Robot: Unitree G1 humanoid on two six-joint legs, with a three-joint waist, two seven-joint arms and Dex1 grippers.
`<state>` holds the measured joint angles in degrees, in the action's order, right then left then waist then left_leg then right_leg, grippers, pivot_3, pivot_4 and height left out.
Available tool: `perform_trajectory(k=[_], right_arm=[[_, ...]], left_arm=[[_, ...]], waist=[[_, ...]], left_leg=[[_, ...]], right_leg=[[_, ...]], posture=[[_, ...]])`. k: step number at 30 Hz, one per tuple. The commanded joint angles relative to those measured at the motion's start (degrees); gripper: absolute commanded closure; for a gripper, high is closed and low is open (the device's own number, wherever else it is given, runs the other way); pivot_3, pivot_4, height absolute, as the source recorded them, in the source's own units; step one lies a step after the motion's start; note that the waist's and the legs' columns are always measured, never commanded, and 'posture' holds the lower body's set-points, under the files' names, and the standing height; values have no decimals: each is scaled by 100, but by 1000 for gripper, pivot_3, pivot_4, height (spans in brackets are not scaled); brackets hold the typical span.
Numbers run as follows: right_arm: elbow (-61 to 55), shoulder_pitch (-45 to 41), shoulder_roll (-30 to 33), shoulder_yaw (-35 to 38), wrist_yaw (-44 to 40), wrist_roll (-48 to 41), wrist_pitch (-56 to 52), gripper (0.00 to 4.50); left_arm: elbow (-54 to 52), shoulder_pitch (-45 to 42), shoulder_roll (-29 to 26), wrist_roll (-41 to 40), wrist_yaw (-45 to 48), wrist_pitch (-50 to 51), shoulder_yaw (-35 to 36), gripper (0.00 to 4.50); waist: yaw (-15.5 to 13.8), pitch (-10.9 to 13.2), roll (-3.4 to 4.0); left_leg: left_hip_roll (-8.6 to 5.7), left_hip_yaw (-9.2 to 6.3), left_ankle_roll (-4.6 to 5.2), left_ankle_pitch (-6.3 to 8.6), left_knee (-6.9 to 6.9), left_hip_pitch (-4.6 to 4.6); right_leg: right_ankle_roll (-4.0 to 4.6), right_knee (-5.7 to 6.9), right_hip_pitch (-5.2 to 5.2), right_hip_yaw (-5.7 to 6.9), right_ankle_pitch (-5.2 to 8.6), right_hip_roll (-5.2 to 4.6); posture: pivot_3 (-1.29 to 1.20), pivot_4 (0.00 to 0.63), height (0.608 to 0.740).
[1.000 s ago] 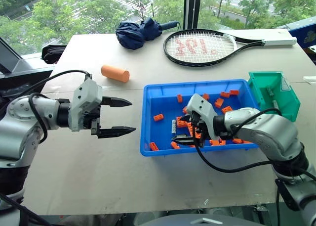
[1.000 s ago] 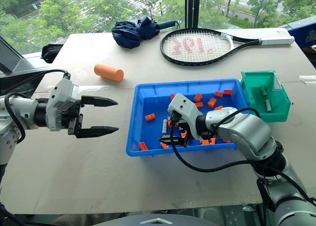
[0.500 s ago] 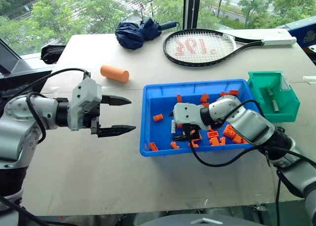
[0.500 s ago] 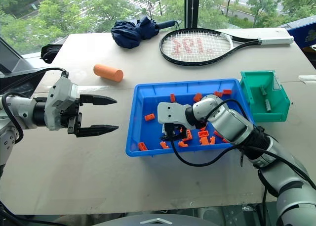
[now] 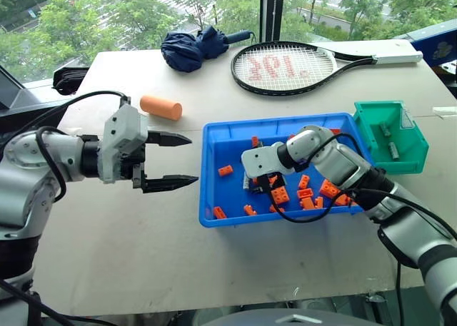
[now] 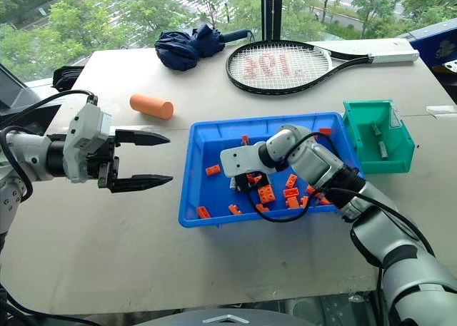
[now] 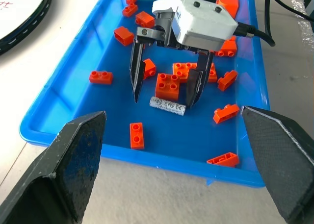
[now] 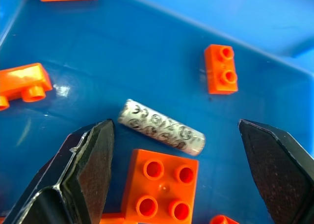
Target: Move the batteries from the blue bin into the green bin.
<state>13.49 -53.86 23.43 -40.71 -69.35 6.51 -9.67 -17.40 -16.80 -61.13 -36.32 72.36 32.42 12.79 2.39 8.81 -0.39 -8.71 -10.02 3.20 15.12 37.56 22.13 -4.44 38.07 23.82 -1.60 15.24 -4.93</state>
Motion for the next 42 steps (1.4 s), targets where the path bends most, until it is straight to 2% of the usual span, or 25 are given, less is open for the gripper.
perform_trajectory(k=[1,4,11,14,16,17,18,20,21,27,32,35,42], right_arm=[[28,-29,-65,-23,-415,25,-61,463],[-4,14,-88,-36,-807,-58,-193,463],[419,-134,-358,3,-872,160,-141,463],[608,-187,-438,19,-840,237,-125,1293],[776,-242,-482,11,-732,353,-85,2205],[849,-268,-497,9,-691,396,-63,2805],[938,-307,-500,8,-675,439,-14,3156],[1105,-396,-511,31,-644,516,71,4377],[1166,-431,-518,52,-649,531,102,4460],[965,-438,-591,339,-862,276,36,4460],[757,-503,-565,657,-910,83,-283,2066],[578,-488,-338,755,-1098,36,-506,657],[261,-172,15,790,-1067,66,-895,657]], left_arm=[[-143,-57,-7,-134,-25,38,95,0],[-168,-65,13,-161,-64,72,122,0],[-211,-93,14,-203,-157,95,122,0],[-228,-82,4,-213,-186,105,133,0],[-241,-66,-12,-225,-192,114,149,0],[-247,-64,-17,-233,-195,119,154,0],[-257,-70,-20,-245,-202,132,157,0],[-263,-84,-25,-268,-206,149,160,0],[-263,-90,-27,-275,-207,153,158,0],[-247,-124,-29,-282,-206,155,135,0],[-239,-144,-26,-288,-202,161,127,0],[-222,-174,-15,-284,-197,157,106,0],[-110,-275,-4,-227,-137,104,25,0]], waist=[[4,0,0],[4,0,0],[3,0,1],[4,-1,1],[4,-1,1],[4,-1,1],[4,-1,1],[3,-1,1],[2,-1,1],[4,-1,1],[6,0,2],[-2,0,2],[2,0,2]], left_leg=[[0,0,0,0,0,0],[0,0,0,0,0,-1],[0,0,-2,-1,0,-8],[0,0,-2,-1,-1,-9],[0,0,-3,-1,-1,-9],[0,0,-3,-1,-1,-10],[0,0,-3,-2,-1,-11],[0,0,-7,-4,-1,-13],[0,0,-7,-4,-1,-14],[0,0,-8,-5,-1,-14],[0,0,-8,-5,-1,-9],[0,-1,-8,-5,-1,-8],[0,-1,-8,-5,-3,-7]], right_leg=[[0,0,0,0,0,0],[0,1,0,0,0,0],[0,2,0,-1,0,1],[1,4,-1,-1,0,1],[0,4,-1,-1,0,1],[1,4,-1,-1,0,1],[1,5,-2,-1,0,1],[1,9,-2,-1,0,1],[1,10,-2,-2,0,1],[1,13,-1,-2,0,1],[2,14,0,-2,0,1],[2,14,0,-2,0,0],[2,12,1,-2,0,-1]], posture=[[0,150,740],[0,150,740],[0,150,740],[0,150,740],[0,150,740],[0,150,740],[0,150,740],[0,150,740],[0,150,740],[0,150,740],[0,150,740],[0,150,740],[0,150,740]])
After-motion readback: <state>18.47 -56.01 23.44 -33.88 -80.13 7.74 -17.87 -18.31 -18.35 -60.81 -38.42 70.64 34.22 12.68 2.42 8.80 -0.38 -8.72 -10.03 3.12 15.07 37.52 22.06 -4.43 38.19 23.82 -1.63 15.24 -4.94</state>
